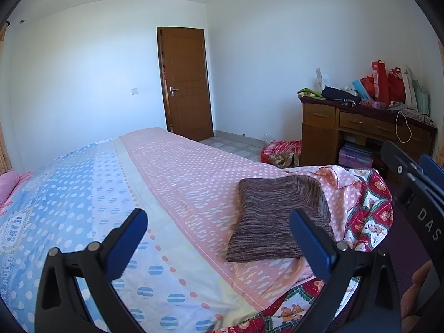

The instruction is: Fold small clothes

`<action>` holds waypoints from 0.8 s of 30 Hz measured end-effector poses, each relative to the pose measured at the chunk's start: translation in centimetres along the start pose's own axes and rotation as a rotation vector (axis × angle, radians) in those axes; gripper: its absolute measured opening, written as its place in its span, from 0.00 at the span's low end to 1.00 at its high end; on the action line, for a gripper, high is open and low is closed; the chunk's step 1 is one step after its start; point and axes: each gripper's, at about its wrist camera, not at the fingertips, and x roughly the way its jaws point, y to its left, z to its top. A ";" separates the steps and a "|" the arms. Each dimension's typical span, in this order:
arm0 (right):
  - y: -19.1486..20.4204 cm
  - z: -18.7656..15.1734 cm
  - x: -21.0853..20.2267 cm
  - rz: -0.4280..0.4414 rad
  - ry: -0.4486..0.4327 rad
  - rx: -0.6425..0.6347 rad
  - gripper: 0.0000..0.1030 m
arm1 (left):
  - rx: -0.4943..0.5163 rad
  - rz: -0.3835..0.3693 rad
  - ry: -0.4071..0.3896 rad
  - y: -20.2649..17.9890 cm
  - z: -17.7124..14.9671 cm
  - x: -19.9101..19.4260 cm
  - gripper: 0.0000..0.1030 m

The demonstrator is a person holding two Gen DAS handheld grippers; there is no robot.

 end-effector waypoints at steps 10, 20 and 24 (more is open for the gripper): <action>-0.1 0.0 0.1 0.001 0.001 0.002 0.75 | 0.000 -0.001 0.000 0.0 0.0 0.0 1.00; -0.2 -0.2 -0.1 -0.002 0.000 0.004 0.75 | 0.002 0.000 0.001 0.1 0.0 -0.1 1.00; -0.3 -0.2 -0.1 -0.002 0.000 0.003 0.75 | 0.001 0.000 -0.001 0.1 0.0 -0.1 1.00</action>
